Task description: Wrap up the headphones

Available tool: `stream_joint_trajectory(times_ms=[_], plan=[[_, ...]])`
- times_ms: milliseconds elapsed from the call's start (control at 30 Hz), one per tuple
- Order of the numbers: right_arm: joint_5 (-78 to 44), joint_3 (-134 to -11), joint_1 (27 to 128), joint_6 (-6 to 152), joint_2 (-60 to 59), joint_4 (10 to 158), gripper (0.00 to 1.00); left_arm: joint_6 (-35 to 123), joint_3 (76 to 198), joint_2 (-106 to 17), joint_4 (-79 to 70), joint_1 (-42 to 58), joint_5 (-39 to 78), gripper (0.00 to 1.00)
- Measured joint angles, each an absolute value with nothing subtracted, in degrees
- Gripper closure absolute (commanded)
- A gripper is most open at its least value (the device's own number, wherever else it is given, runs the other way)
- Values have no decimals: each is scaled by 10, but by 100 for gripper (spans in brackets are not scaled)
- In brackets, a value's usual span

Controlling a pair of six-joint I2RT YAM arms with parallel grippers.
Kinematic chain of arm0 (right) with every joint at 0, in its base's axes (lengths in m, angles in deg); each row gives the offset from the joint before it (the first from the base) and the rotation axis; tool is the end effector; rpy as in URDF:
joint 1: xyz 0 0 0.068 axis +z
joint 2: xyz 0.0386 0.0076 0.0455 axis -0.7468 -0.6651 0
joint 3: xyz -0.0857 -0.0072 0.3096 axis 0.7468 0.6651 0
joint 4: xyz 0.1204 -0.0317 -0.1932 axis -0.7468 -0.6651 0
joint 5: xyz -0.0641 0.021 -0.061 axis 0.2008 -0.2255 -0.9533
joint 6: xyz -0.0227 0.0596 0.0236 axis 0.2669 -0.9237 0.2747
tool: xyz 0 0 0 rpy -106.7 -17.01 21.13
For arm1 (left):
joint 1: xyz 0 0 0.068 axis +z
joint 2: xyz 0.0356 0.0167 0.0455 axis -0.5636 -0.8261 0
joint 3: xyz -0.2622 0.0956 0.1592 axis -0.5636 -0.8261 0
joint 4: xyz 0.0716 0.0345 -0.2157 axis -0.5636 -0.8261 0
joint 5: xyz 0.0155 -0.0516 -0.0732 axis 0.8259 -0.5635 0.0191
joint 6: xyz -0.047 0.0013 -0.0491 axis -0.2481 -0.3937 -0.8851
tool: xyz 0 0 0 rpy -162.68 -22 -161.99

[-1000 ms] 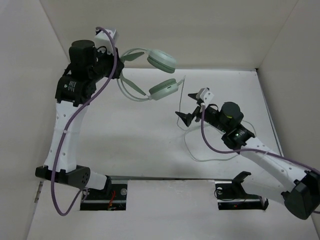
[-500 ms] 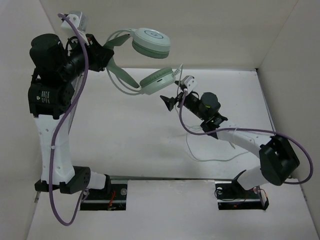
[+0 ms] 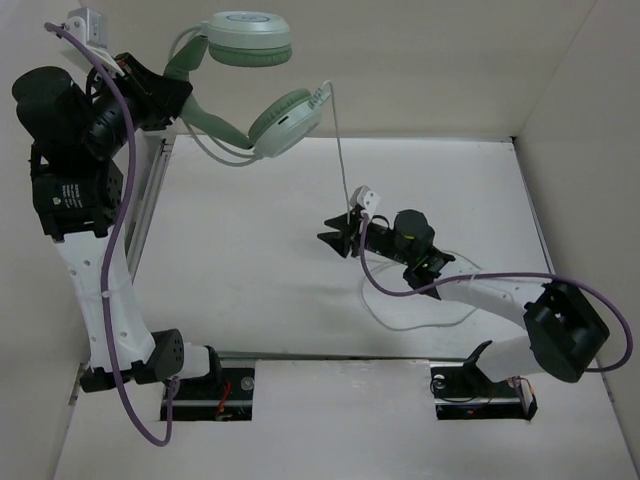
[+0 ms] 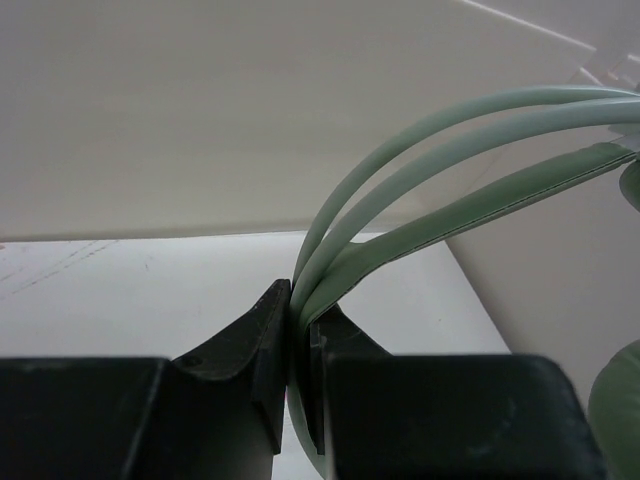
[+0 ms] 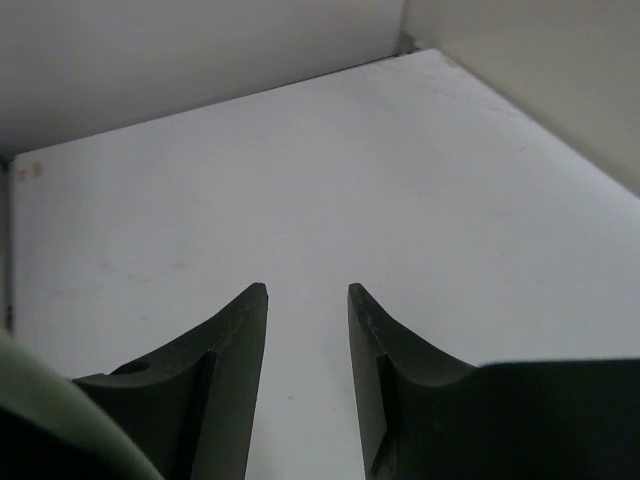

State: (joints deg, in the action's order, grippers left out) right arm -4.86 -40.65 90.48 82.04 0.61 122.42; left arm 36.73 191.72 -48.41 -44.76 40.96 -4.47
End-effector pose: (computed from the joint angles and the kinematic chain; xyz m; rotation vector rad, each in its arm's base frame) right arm 0.2070 0.2123 0.3485 -0.8585 1.3600 0.8103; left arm 0.1773 -0.0086 0.6383 0.1497 1.4457 -0.5730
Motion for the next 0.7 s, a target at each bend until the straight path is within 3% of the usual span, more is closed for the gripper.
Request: stream_joint_trajectory(times_ms=[133, 300, 500, 700], plan=[[-4, -393, 907, 806, 33, 1198, 88, 336, 1886, -481, -417, 426, -55, 100], [27, -404, 878, 811, 61, 1129, 100, 325, 1835, -477, -394, 430, -50, 100], [-17, -523, 827, 907, 67, 927, 100, 340, 1726, -451, -386, 396, 16, 100], [-163, -633, 808, 1111, 70, 775, 100, 382, 1649, -447, -389, 361, 110, 100]])
